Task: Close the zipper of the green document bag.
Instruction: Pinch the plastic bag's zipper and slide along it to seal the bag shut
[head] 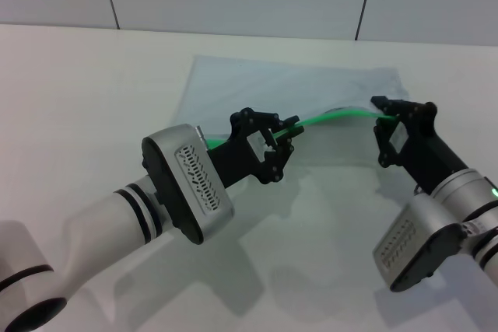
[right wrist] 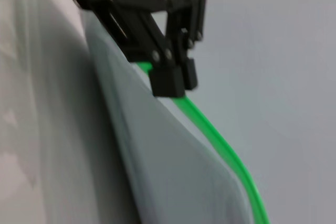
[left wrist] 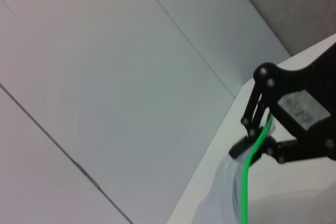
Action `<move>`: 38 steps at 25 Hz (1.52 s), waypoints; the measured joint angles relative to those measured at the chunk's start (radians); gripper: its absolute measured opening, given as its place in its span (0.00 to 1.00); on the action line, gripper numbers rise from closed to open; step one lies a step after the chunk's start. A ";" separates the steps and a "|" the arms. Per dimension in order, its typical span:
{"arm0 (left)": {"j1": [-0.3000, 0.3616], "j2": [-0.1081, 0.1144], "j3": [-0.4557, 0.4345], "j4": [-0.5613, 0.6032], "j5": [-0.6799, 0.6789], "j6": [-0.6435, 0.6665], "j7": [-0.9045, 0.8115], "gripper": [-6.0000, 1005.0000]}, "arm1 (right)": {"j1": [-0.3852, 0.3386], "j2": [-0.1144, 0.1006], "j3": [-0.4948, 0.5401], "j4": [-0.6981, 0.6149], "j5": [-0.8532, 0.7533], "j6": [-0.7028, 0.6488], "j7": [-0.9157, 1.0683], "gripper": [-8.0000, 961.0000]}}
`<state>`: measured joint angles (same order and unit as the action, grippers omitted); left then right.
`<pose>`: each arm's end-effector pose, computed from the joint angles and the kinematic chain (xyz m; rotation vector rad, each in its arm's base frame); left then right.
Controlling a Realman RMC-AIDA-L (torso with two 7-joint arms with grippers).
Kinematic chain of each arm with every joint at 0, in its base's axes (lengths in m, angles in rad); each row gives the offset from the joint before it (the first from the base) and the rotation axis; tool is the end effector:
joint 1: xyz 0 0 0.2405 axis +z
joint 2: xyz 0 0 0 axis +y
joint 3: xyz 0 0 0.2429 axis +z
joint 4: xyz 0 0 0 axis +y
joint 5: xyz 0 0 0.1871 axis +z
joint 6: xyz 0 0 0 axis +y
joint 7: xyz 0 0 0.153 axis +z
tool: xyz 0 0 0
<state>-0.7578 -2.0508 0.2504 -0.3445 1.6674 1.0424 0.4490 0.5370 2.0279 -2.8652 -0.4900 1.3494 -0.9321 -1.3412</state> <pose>-0.1998 0.3299 -0.1004 -2.2272 0.3521 -0.3958 0.2422 0.3275 -0.0738 -1.8567 -0.6434 -0.1767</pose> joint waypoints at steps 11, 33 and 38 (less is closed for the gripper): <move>0.005 0.001 -0.002 0.002 -0.011 -0.009 -0.003 0.09 | -0.008 -0.002 -0.011 0.057 -0.016 -0.047 0.096 0.09; 0.029 0.006 -0.023 0.007 -0.015 -0.023 -0.003 0.08 | -0.054 -0.005 -0.011 0.273 -0.193 -0.244 0.466 0.10; 0.040 0.007 -0.029 0.018 -0.015 -0.023 -0.003 0.08 | -0.066 -0.004 -0.012 0.341 -0.230 -0.299 0.556 0.11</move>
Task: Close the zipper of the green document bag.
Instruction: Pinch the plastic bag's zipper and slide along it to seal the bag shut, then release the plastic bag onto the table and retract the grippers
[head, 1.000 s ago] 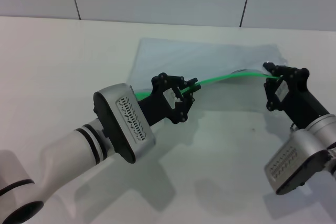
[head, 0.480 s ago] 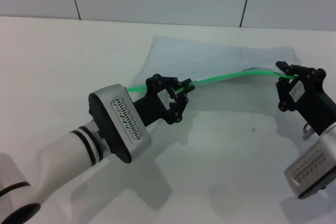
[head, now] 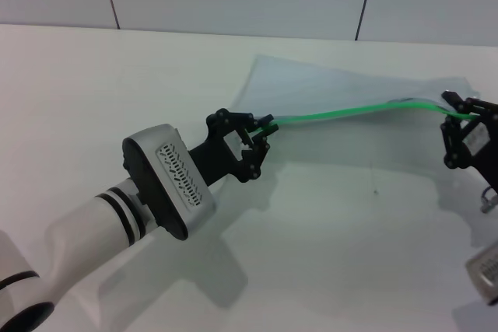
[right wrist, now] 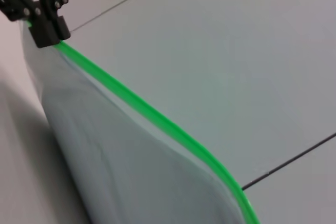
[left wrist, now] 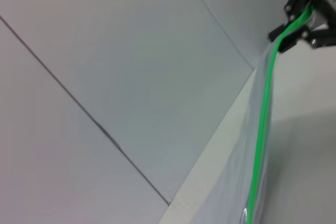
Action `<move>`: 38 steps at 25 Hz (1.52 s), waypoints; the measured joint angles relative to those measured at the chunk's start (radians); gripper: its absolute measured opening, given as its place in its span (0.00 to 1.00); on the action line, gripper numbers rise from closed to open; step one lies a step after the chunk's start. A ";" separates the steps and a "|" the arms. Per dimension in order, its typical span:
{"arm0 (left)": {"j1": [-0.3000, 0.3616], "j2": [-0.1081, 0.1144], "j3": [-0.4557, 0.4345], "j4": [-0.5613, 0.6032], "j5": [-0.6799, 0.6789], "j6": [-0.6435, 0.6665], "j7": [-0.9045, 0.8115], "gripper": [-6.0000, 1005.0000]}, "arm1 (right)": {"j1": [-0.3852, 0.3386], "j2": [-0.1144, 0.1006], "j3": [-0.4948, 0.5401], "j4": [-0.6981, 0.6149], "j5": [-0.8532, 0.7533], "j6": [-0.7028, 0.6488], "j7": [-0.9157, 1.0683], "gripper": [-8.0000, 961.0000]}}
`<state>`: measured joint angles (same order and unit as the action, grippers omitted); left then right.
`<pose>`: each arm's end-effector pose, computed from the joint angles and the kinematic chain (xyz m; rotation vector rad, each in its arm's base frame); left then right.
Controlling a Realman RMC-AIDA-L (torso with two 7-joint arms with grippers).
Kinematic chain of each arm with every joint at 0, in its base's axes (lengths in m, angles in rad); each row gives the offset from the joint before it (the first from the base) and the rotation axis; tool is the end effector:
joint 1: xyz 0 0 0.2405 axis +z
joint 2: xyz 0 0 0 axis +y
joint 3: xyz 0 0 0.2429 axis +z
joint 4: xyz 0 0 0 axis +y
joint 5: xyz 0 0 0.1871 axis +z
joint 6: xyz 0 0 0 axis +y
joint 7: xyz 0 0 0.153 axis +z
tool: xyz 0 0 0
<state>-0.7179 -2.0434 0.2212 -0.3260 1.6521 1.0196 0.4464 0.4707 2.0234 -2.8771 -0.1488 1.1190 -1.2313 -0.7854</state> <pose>-0.2191 0.3317 -0.0922 -2.1980 0.2753 -0.3368 0.2840 0.3137 -0.0188 -1.8151 -0.5288 0.0454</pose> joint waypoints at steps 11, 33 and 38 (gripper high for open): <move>0.014 0.001 0.000 0.011 -0.017 0.003 -0.001 0.08 | -0.020 0.000 0.008 0.091 -0.009 -0.037 0.106 0.12; 0.043 0.001 -0.103 0.013 -0.039 0.108 -0.100 0.15 | -0.026 0.006 0.283 0.049 -0.001 -0.022 0.100 0.13; 0.049 0.002 -0.134 0.025 -0.062 0.120 -0.181 0.33 | -0.064 0.009 0.358 -0.013 -0.001 -0.079 0.113 0.37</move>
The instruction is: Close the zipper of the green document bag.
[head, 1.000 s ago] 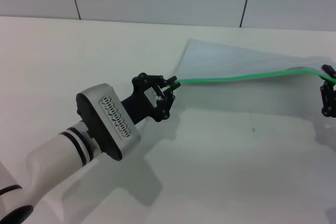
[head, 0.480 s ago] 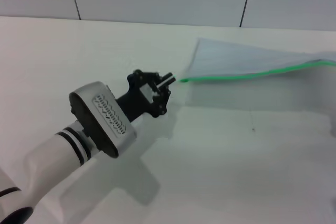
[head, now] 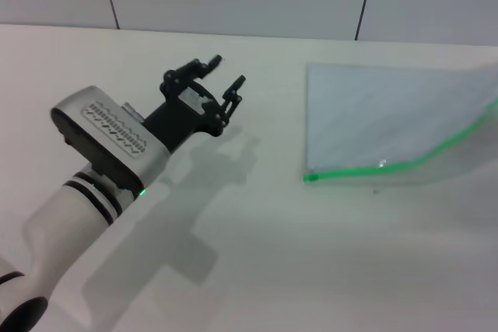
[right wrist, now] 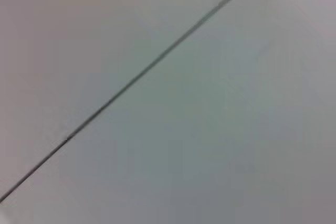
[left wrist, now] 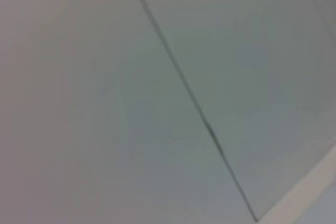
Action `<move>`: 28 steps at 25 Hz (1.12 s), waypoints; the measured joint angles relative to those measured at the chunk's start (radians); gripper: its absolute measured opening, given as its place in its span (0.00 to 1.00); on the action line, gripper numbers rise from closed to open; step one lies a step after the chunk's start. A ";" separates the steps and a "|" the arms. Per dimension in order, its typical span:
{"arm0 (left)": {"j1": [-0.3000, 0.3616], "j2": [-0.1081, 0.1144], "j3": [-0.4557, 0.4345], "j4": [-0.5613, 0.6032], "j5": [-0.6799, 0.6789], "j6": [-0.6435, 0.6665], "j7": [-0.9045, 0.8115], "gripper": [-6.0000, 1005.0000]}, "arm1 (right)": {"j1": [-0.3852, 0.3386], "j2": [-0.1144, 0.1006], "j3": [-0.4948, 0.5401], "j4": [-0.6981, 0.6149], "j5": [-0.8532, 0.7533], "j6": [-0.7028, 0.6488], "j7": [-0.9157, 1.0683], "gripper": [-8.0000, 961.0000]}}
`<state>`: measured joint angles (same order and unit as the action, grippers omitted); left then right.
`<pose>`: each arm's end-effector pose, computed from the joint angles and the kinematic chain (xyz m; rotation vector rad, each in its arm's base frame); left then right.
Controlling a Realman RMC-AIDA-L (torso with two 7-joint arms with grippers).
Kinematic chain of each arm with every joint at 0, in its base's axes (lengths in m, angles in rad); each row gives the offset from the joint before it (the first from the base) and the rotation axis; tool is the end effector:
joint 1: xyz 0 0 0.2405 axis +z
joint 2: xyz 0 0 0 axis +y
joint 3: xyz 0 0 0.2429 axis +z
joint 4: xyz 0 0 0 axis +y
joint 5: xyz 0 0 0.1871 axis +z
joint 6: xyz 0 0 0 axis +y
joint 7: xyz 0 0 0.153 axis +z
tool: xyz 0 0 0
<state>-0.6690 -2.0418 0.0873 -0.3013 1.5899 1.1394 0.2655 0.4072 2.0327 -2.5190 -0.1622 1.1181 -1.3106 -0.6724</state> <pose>-0.2235 0.3446 -0.0574 -1.9936 -0.0366 -0.5393 0.3072 0.3139 0.0337 -1.5248 -0.1716 0.1067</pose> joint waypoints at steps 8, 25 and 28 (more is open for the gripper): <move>0.016 0.001 -0.005 0.004 -0.040 0.049 -0.044 0.58 | -0.036 0.001 -0.032 -0.062 -0.015 -0.119 0.090 0.67; 0.083 0.006 -0.015 0.087 -0.036 0.374 -0.497 0.61 | -0.041 -0.001 -0.145 -0.075 -0.017 -0.386 0.547 0.86; 0.094 0.007 -0.014 0.115 -0.033 0.422 -0.591 0.61 | -0.039 -0.002 -0.186 -0.075 -0.017 -0.431 0.567 0.86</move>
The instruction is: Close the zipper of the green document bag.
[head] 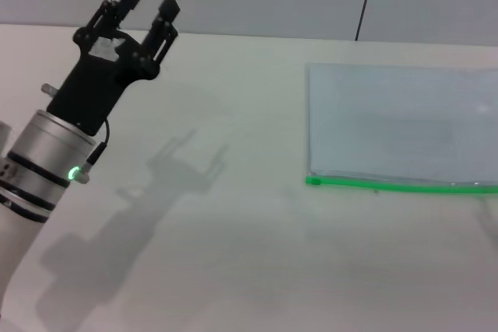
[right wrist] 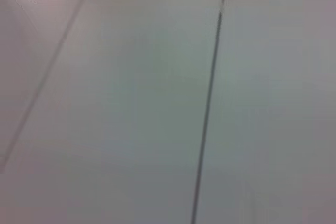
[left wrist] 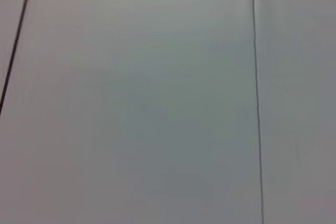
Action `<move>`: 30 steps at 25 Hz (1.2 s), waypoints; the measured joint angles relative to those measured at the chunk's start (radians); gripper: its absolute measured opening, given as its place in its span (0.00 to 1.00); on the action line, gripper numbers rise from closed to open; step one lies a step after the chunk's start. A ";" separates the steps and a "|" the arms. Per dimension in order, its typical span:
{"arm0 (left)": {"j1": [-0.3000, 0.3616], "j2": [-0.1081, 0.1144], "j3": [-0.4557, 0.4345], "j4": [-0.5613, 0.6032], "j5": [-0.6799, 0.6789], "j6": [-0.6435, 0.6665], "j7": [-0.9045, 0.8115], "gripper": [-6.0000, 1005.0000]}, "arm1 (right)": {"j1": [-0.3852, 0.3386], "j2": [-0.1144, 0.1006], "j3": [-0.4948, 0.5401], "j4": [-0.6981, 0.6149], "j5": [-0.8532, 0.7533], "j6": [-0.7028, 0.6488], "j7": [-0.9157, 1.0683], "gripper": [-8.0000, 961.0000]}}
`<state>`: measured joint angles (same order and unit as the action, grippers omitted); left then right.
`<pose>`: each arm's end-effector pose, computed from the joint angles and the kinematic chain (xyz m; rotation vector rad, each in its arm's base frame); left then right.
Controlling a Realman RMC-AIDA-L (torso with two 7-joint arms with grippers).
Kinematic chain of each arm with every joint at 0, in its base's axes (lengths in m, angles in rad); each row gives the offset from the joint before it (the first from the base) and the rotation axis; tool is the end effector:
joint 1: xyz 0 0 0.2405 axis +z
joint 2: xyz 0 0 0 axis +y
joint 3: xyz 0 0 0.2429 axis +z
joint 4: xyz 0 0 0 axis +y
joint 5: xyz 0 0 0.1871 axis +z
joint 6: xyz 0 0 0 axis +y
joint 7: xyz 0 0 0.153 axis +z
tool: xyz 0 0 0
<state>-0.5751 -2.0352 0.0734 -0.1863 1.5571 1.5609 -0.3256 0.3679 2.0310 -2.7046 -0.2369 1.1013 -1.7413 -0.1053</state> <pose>-0.2234 0.3237 0.0092 -1.7400 -0.3388 -1.1780 0.2455 0.2724 0.0366 -1.5074 -0.0387 0.9471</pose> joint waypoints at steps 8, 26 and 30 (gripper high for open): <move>-0.007 0.001 0.004 0.028 0.016 0.033 -0.173 0.60 | 0.009 0.002 -0.043 -0.010 -0.002 -0.012 0.003 0.86; -0.043 -0.002 0.069 0.027 0.028 0.034 -0.210 0.60 | 0.008 0.000 -0.057 -0.021 -0.001 -0.049 0.005 0.86; -0.044 -0.004 0.068 0.027 0.031 0.035 -0.205 0.60 | 0.007 0.000 -0.058 -0.024 -0.001 -0.048 0.006 0.86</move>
<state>-0.6195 -2.0390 0.1418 -0.1596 1.5876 1.5957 -0.5308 0.3749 2.0310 -2.7627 -0.2608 1.0999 -1.7892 -0.0997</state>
